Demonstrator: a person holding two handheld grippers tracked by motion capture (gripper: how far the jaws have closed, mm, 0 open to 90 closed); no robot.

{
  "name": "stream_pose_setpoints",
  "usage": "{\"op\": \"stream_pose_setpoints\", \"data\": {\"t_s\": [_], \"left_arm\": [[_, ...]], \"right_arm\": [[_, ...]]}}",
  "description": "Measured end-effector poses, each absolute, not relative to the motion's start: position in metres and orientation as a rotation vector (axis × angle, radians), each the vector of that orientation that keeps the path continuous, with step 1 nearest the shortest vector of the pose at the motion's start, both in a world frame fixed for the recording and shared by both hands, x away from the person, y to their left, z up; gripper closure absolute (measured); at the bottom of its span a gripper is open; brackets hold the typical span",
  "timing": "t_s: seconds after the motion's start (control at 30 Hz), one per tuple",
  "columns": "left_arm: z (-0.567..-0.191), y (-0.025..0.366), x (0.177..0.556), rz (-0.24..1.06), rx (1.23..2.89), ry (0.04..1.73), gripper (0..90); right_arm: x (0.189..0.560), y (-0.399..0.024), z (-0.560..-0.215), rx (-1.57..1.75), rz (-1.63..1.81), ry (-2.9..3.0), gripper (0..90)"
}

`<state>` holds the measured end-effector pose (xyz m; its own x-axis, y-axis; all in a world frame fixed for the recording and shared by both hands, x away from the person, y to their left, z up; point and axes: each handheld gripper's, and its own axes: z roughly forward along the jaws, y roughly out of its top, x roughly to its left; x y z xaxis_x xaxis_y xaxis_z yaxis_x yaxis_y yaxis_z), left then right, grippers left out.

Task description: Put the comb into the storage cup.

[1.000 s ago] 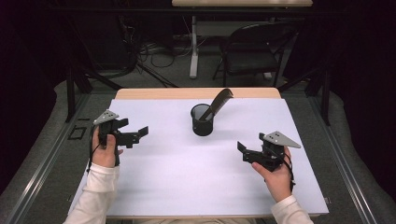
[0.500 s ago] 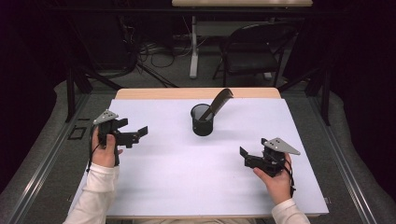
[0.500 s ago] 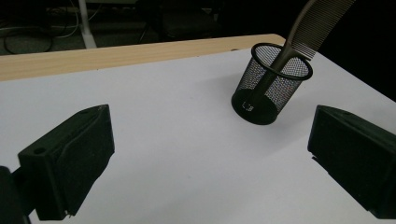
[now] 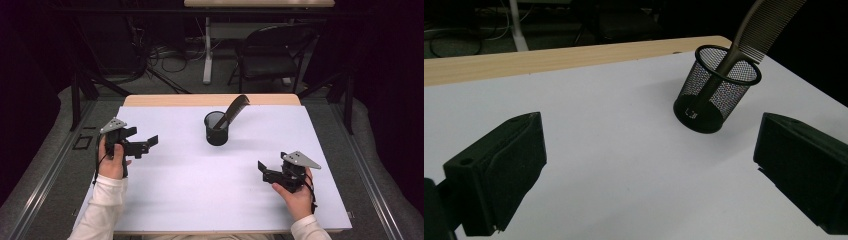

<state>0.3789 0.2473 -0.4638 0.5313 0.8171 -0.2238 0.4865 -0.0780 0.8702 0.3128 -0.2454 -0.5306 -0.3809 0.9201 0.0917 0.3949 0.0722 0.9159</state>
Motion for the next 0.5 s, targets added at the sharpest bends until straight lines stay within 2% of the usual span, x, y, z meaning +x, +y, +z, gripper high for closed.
{"op": "stream_pose_setpoints", "data": {"t_s": [0.5], "left_arm": [[-0.4631, 0.2493, 0.379, 0.396, 1.718, 1.106, 0.9]], "right_arm": [[0.3151, -0.2449, -0.5362, 1.346, 1.27, 1.836, 8.6]]}}
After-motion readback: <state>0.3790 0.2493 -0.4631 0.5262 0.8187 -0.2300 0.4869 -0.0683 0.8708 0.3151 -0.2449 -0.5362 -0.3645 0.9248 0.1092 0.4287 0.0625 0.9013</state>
